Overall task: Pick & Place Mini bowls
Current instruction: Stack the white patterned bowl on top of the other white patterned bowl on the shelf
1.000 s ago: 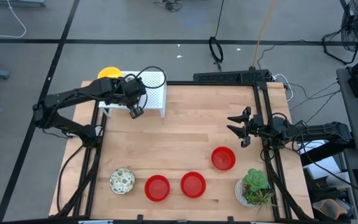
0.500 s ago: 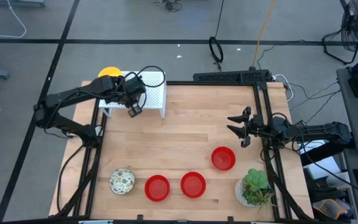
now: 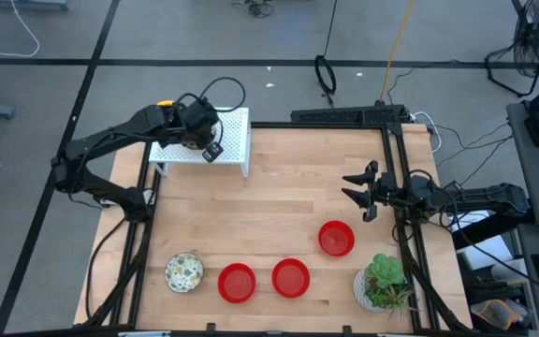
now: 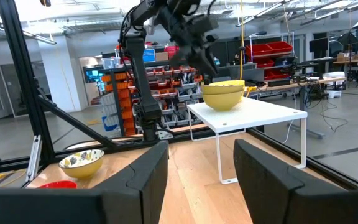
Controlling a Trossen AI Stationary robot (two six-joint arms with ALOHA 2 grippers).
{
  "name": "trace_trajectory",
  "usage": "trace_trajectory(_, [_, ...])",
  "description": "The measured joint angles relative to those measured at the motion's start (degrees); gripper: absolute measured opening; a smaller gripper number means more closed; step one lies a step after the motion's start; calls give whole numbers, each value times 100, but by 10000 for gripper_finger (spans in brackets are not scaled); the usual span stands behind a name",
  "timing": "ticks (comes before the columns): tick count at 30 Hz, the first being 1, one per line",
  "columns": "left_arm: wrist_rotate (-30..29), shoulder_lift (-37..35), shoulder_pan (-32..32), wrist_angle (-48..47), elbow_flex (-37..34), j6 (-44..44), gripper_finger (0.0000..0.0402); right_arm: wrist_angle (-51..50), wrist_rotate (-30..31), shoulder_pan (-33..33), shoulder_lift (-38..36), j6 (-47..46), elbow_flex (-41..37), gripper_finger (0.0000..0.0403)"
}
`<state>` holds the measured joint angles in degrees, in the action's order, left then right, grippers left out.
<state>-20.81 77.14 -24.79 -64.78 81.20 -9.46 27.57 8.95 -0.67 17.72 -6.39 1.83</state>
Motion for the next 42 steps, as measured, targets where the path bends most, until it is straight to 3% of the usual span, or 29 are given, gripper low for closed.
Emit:
trace_trajectory(7, [1145, -2, 443, 344, 454, -544, 72, 0, 0, 0, 0, 2, 0, 169])
trace_trajectory(13, [1727, 0, 1203, 492, 471, -812, 72, 0, 0, 0, 0, 0, 0, 169])
trace_trajectory(18, [3108, 0, 1971, 495, 455, -1674, 72, 0, 0, 0, 0, 0, 0, 169])
trace_trajectory(20, [3340, -9, 2404, 481, 344, -1989, 72, 0, 1, 0, 0, 0, 0, 169])
trace_trajectory(27, [3106, -2, 3947, 398, -506, -4164, 72, 1, 0, 0, -1, 0, 0, 169])
trace_trajectory(35, [3046, 0, 5121, 632, -1691, -7172, 72, 0, 0, 0, 0, 0, 0, 169])
trace_trajectory(42, [2525, 16, 5892, 2379, -2719, -8478, 72, 0, 0, 0, 0, 2, 0, 169])
